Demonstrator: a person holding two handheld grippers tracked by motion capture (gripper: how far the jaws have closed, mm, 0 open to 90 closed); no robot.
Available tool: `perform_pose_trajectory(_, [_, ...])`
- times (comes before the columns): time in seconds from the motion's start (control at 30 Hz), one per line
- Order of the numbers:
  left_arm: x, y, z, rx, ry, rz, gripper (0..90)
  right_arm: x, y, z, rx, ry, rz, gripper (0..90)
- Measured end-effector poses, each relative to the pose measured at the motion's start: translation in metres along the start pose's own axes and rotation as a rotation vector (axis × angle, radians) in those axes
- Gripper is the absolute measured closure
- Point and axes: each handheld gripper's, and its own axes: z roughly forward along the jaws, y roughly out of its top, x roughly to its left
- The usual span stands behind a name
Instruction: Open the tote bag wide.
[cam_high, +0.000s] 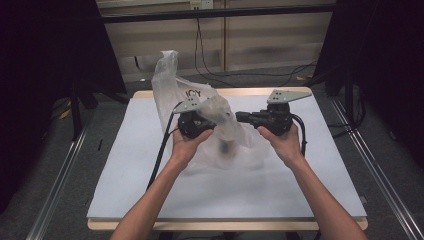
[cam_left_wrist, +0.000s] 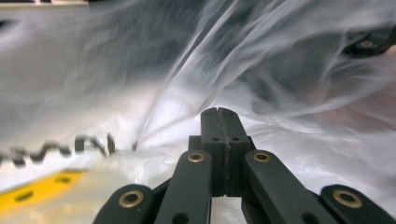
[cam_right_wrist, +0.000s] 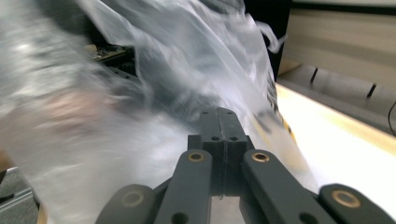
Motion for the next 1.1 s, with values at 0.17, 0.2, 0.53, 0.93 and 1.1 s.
perform_pose_trajectory(0.17, [0.001, -0.016, -0.001, 0.024, -0.003, -0.017, 90.0, -0.005, -0.021, 0.003, 0.045, -0.007, 0.024, 90.0])
perform_pose_trajectory(0.2, [-0.001, -0.019, -0.002, 0.016, -0.001, -0.032, 90.0, -0.005, -0.021, 0.003, 0.045, -0.007, 0.024, 90.0])
perform_pose_trajectory(0.53, [0.007, -0.055, -0.016, 0.112, 0.006, -0.020, 90.0, -0.011, -0.080, 0.025, 0.201, -0.045, 0.055, 90.0])
perform_pose_trajectory(0.93, [0.022, -0.093, -0.006, 0.235, 0.041, -0.039, 90.0, -0.033, -0.123, 0.049, 0.375, -0.098, 0.094, 90.0])
perform_pose_trajectory(1.1, [0.025, -0.109, 0.004, 0.284, 0.058, -0.086, 90.0, -0.035, -0.132, 0.052, 0.406, -0.097, 0.098, 90.0])
